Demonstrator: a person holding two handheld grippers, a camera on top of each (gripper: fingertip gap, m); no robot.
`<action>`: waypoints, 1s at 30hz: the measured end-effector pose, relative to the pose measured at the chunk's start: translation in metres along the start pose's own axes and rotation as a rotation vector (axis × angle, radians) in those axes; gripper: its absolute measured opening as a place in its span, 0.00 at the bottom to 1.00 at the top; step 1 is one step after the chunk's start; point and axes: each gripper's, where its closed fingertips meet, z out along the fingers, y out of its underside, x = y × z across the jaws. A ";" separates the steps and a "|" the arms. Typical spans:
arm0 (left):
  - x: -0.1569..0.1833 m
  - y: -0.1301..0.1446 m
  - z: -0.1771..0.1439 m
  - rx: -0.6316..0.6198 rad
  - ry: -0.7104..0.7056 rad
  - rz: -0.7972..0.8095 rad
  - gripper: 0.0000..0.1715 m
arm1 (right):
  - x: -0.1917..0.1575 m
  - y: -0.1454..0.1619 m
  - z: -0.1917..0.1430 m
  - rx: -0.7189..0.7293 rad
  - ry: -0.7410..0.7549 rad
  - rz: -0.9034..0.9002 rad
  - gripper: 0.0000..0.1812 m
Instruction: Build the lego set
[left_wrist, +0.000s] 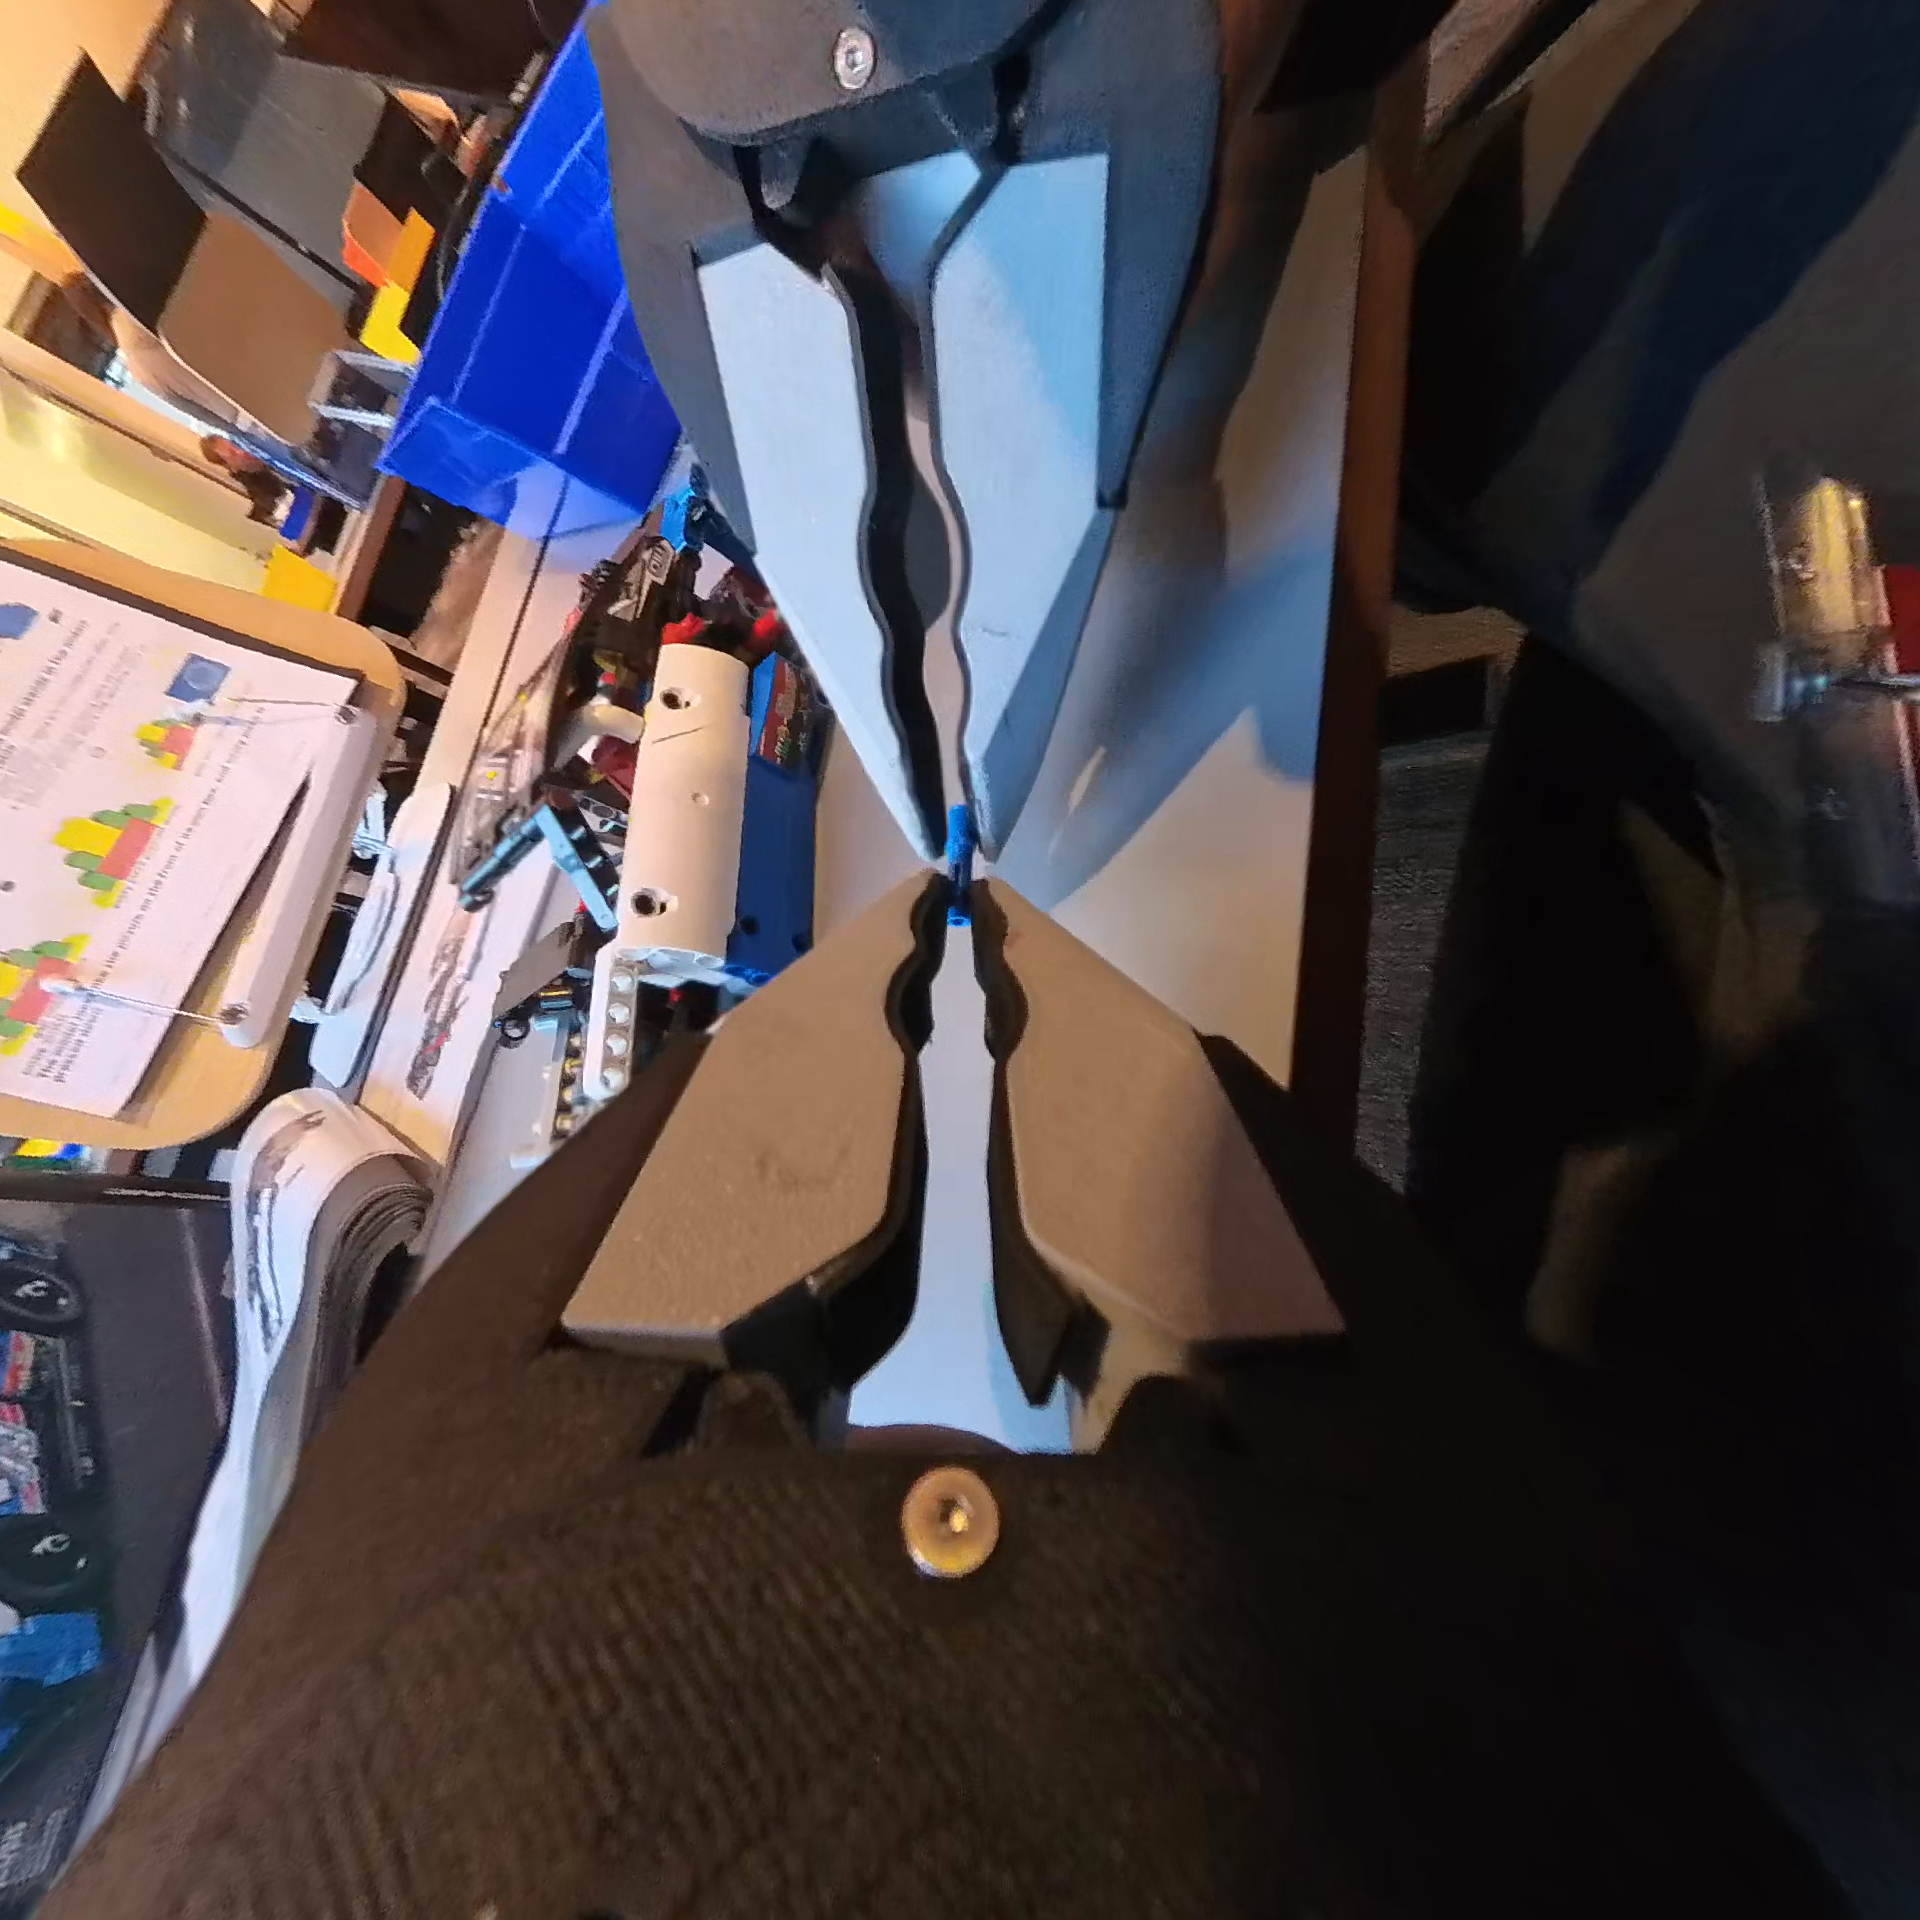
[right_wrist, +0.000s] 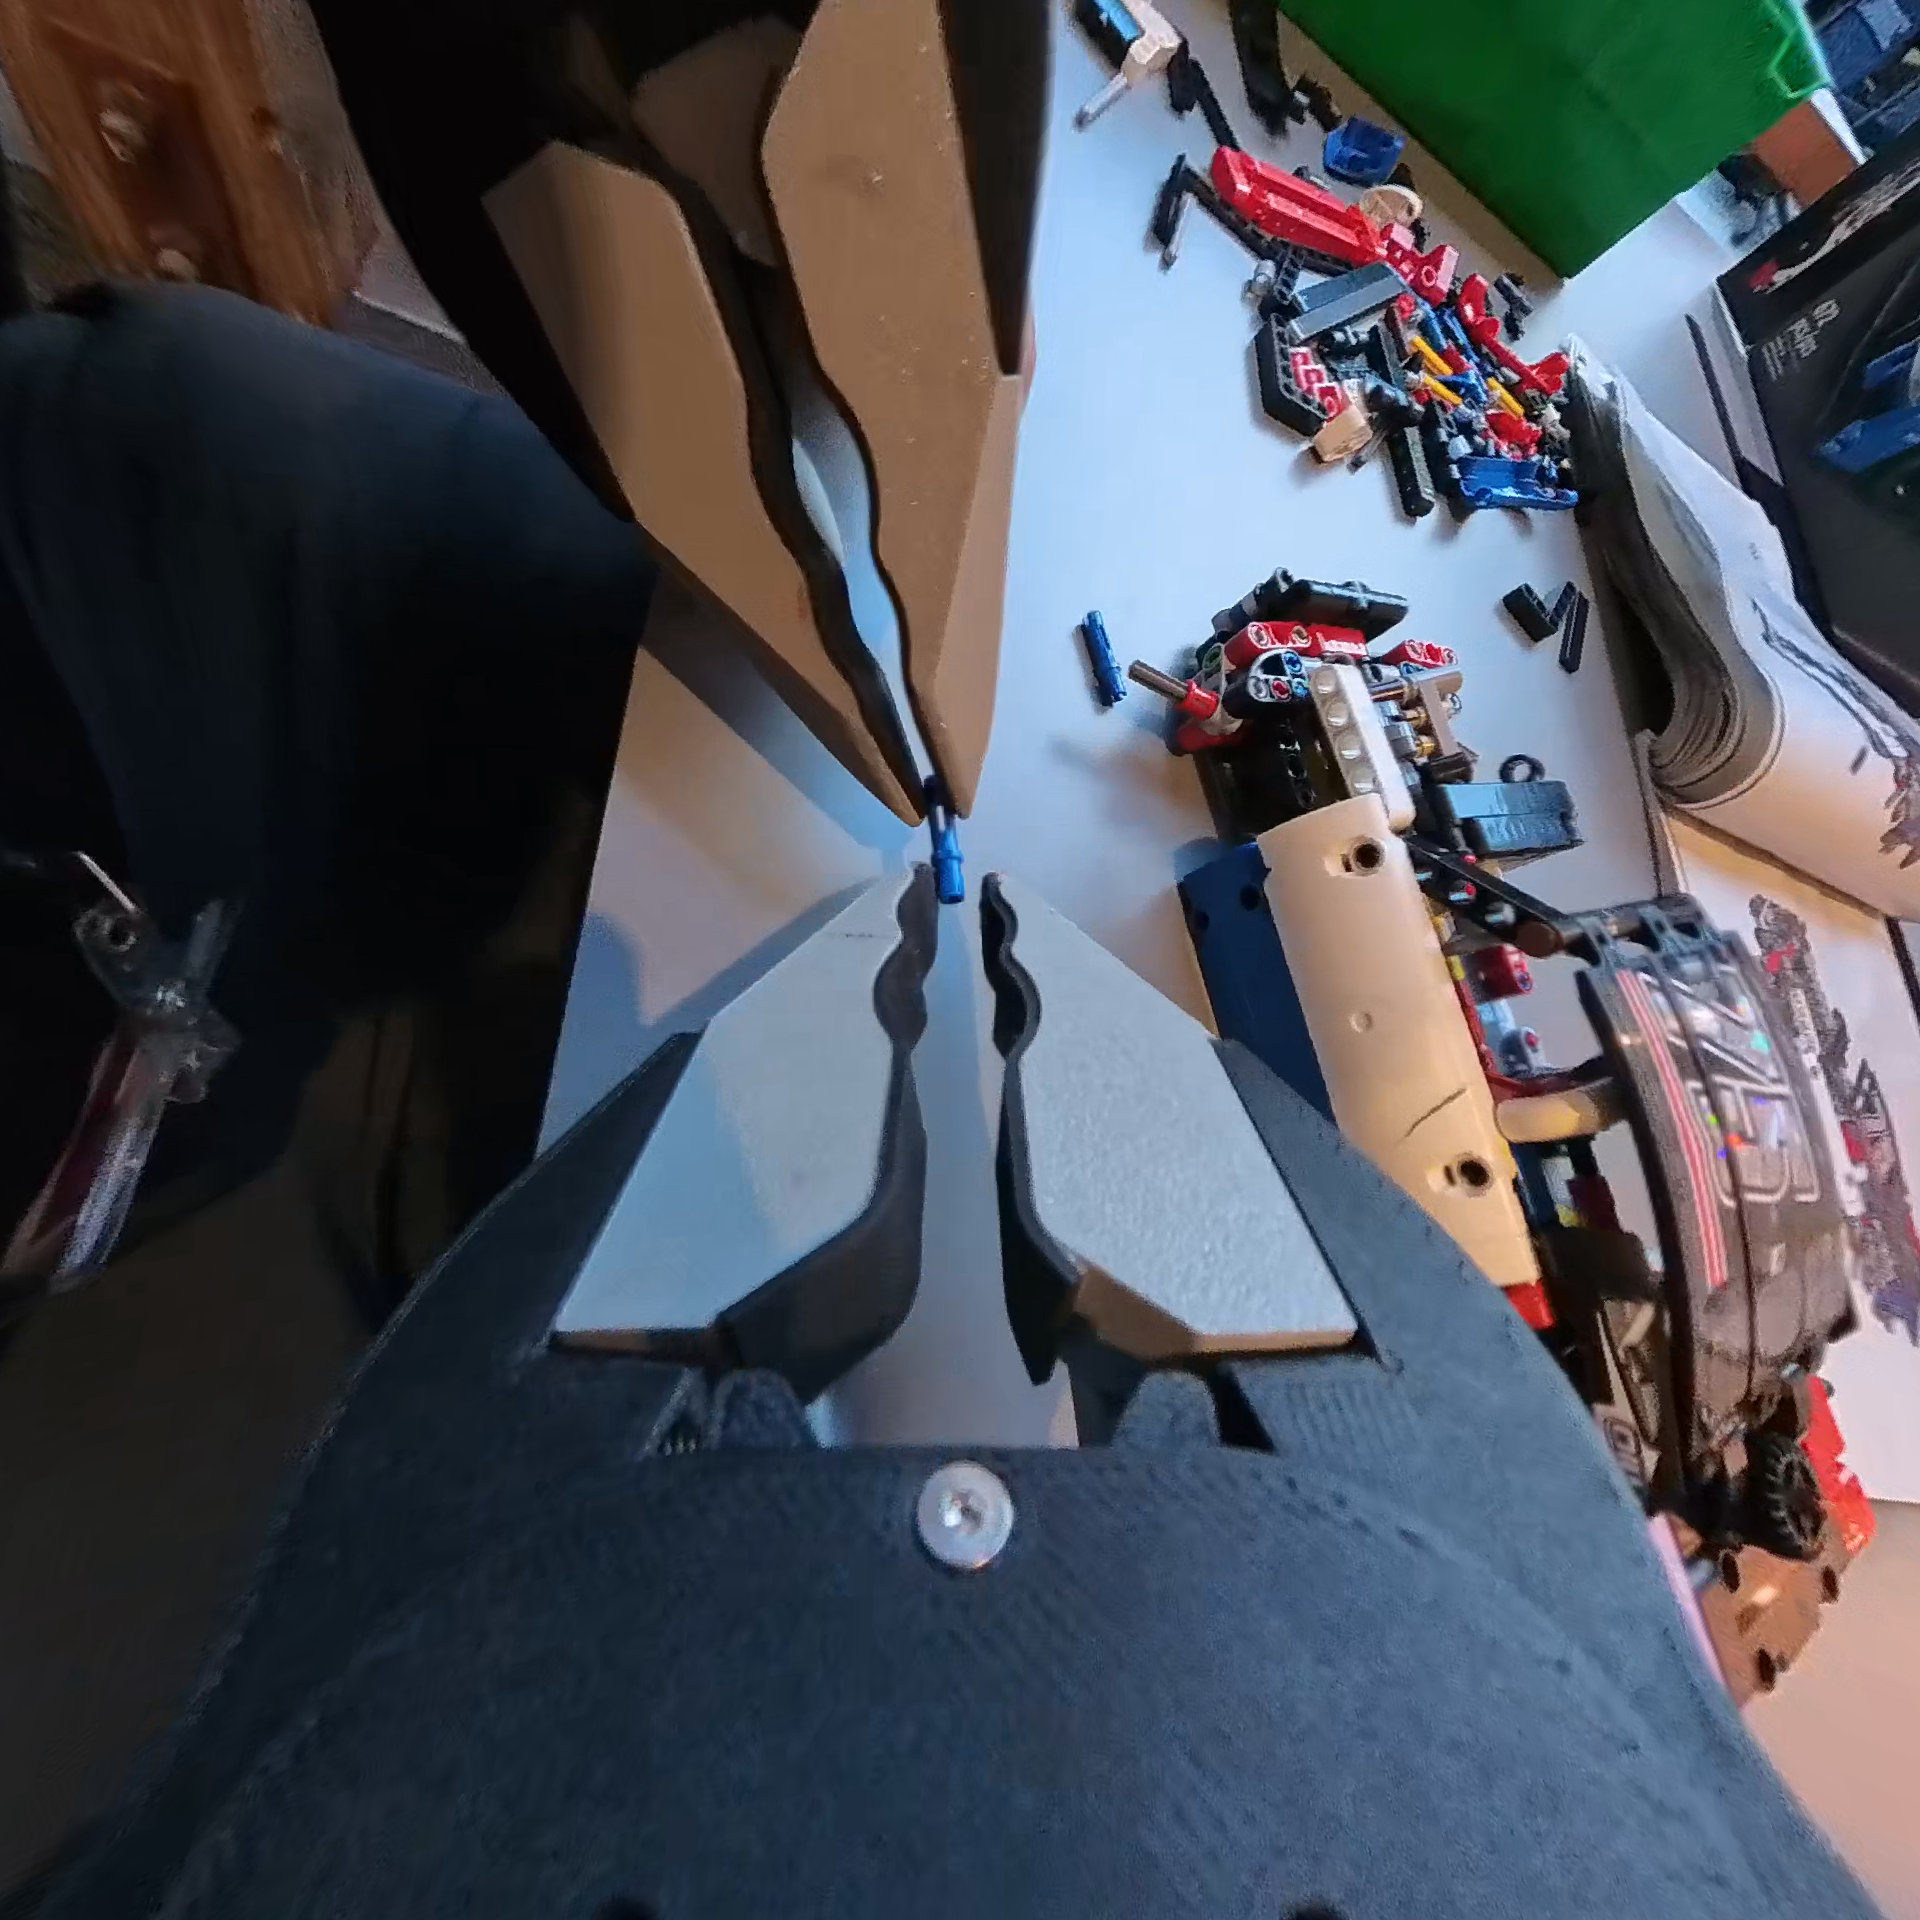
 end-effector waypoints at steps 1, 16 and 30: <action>0.000 0.000 0.000 -0.002 0.007 -0.009 0.01 | 0.000 0.001 0.001 -0.011 0.005 -0.022 0.03; 0.006 0.019 0.007 -0.135 0.094 -0.096 0.03 | -0.004 0.008 0.012 -0.053 0.015 -0.116 0.02; 0.005 0.022 0.007 -0.149 0.123 -0.154 0.03 | -0.001 0.008 0.011 -0.041 -0.058 0.004 0.02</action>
